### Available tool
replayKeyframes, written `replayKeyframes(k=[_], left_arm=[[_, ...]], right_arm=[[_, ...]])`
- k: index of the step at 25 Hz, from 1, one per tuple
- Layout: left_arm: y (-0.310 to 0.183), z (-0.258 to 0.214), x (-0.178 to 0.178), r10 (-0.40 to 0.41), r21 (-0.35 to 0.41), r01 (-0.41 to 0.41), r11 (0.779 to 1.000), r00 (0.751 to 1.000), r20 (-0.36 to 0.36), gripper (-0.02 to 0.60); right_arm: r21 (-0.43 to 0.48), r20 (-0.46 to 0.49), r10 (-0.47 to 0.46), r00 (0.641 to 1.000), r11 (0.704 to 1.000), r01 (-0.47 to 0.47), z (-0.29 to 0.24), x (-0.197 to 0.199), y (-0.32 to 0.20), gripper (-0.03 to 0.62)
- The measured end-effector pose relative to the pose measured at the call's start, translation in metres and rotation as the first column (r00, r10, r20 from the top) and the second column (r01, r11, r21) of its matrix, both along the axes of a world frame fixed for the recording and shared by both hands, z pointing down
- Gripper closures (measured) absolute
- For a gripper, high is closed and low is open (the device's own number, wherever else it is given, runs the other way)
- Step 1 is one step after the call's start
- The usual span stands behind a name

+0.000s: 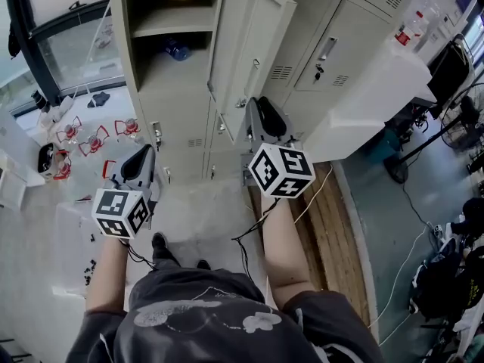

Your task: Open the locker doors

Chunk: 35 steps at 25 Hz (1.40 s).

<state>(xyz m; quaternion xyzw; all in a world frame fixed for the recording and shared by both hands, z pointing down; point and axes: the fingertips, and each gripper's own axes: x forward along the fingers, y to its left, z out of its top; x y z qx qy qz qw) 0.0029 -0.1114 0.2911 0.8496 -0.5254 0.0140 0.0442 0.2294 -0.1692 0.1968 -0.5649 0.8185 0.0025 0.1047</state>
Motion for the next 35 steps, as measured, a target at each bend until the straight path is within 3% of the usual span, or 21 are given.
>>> replayKeyframes(k=[6,13,16,21,25,35], left_arm=[[0.009,0.016,-0.021,-0.057,-0.026,0.057,0.998,0.998,-0.017,0.572],[0.019,0.042,-0.039,-0.107,-0.075,0.104,0.992,0.994,-0.03,0.572],[0.025,0.056,-0.049,-0.131,-0.101,0.127,0.987,0.991,-0.035,0.572],[0.031,0.079,-0.067,-0.176,-0.152,0.168,0.974,0.983,-0.041,0.572],[0.035,0.098,-0.088,-0.217,-0.182,0.208,0.961,0.976,-0.032,0.572],[0.007,0.148,-0.156,-0.291,-0.244,0.272,0.931,0.956,-0.045,0.572]], right_arm=[[0.003,-0.037,-0.026,0.999,1.0,0.026,0.006,-0.01,0.013,0.479],[-0.002,-0.116,-0.093,0.989,0.996,0.093,0.031,-0.037,0.04,0.328],[-0.019,-0.133,-0.137,0.982,0.991,0.136,0.05,-0.054,0.051,0.291],[-0.044,-0.154,-0.237,0.959,0.971,0.233,0.083,-0.093,0.062,0.275],[-0.127,-0.151,-0.308,0.939,0.948,0.29,0.125,-0.121,0.061,0.273],[-0.299,-0.194,-0.349,0.917,0.911,0.283,0.21,-0.183,0.017,0.273]])
